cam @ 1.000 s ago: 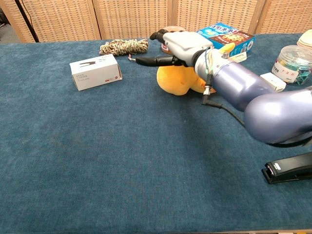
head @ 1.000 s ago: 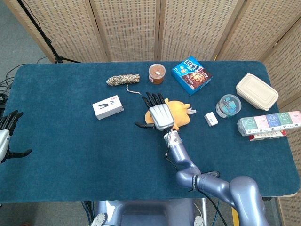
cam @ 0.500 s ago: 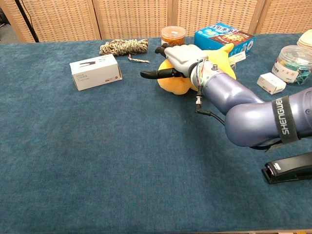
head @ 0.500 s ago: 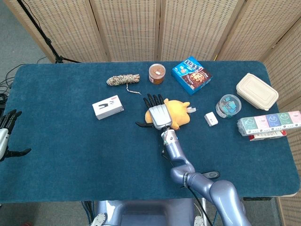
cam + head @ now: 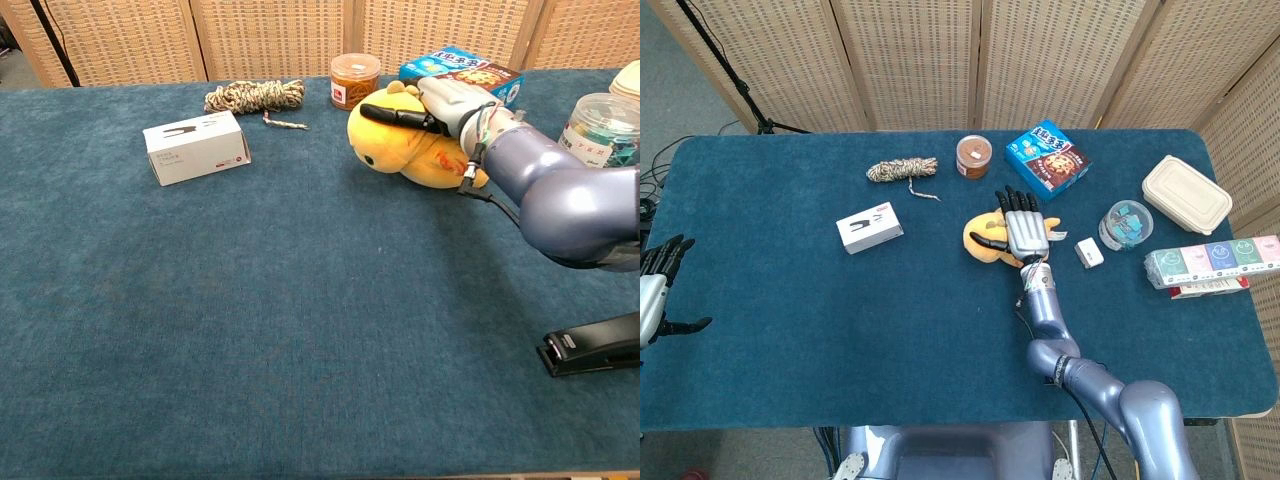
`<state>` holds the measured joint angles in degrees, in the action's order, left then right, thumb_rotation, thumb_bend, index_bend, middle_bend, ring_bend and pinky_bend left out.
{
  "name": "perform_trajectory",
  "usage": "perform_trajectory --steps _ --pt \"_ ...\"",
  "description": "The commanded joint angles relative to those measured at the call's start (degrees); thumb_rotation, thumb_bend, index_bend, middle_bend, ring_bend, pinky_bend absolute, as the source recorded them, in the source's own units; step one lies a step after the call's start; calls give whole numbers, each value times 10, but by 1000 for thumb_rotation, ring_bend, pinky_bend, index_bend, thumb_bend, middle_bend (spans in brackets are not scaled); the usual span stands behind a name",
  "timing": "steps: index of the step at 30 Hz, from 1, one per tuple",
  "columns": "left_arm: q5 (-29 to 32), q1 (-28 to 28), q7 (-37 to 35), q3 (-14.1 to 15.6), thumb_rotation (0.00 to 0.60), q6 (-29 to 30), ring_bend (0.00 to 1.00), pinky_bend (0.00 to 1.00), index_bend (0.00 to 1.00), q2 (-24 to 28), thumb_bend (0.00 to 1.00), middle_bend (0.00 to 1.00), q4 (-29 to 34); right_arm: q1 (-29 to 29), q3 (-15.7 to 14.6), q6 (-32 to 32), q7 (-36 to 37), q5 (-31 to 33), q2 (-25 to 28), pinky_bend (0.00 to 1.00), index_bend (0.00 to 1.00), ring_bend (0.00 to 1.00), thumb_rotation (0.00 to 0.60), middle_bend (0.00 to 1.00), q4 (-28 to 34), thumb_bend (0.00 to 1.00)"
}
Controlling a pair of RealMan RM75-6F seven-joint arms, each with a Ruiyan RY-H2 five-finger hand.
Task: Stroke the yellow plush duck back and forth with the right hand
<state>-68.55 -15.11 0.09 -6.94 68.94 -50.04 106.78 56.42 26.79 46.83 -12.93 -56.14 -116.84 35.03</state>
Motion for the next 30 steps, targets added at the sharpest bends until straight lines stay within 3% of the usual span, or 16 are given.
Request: perform_trajectory --steps 1,11,20,26,30 --pt "0 0 4 1 600 1 0 0 0 -1 0 0 2 -23 9 -4 -15 25 26 0 0 0 0 0 47 0" --pt "-5 1 0 2 600 2 0 0 0 0 0 0 2 -46 -6 41 -53 27 70 0 0 0 0 0 199 0" --pt "-12 2 -12 3 600 2 0 0 0 3 0 0 -1 -57 -21 97 -83 10 95 0 0 0 0 0 288 0" --pt "-22 4 -7 8 600 5 0 0 0 2 0 0 2 -95 -51 164 -120 -40 169 0 0 0 0 0 426 0" --pt "-32 8 -6 12 600 10 0 0 0 2 0 0 4 -138 -87 209 -147 -86 249 0 0 0 0 0 530 0"
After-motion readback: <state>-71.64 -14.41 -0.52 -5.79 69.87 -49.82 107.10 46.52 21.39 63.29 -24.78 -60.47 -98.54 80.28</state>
